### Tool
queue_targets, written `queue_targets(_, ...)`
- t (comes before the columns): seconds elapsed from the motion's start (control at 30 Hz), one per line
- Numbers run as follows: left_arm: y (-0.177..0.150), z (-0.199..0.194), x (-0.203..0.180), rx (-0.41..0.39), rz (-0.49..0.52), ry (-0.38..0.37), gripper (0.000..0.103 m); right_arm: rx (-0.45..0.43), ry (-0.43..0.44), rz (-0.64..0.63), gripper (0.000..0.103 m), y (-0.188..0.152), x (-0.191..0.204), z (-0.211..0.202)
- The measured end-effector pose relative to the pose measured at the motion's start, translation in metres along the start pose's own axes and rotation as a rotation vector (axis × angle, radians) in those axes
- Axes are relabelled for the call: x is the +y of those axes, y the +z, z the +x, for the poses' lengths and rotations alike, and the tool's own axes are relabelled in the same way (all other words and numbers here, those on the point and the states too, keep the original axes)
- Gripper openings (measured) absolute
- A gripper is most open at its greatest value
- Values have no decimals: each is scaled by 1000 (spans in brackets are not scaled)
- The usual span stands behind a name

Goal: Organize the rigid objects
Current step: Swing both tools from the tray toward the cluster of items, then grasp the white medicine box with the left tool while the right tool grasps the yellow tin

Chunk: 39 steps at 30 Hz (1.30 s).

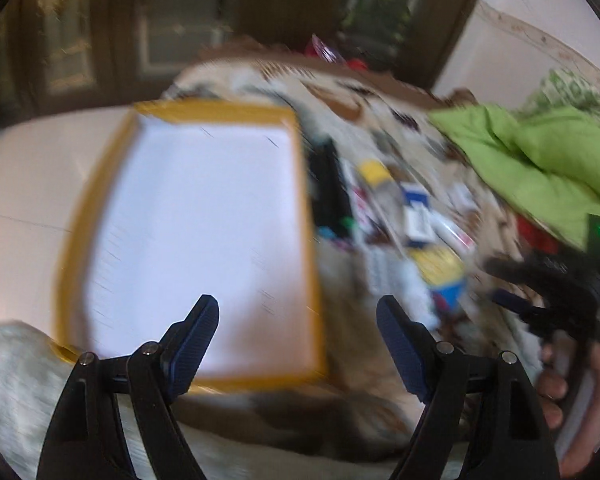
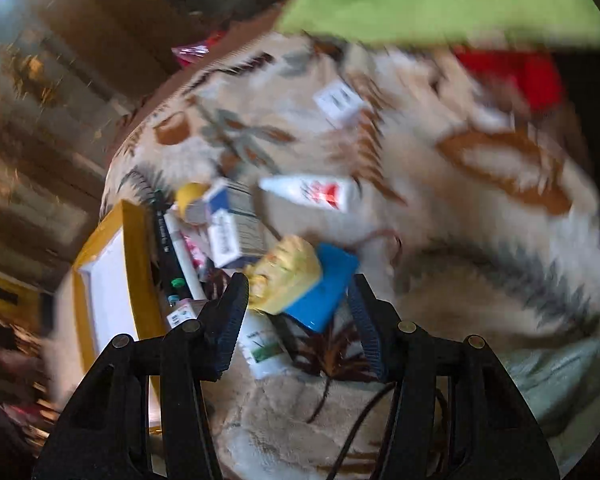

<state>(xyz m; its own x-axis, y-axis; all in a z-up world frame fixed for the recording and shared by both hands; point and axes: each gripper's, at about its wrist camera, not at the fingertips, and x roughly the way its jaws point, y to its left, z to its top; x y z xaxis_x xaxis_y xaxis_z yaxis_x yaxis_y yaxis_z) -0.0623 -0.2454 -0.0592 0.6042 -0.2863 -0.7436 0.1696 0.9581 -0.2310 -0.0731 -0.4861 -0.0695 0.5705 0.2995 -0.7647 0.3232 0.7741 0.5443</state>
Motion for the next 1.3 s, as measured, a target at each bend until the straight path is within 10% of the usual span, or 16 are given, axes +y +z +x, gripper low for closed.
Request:
queue_targets(0.17,-31,7,-6,65,52,43,82,75,38,52,52,10,-11,22)
queue_targets(0.83,13,-18,15,190,-38,-113,81,92,92,164,50,2,18,54)
queue_targets(1.3,41,15,-27,272,89,-69,81,122,119,195,43,16,16,84)
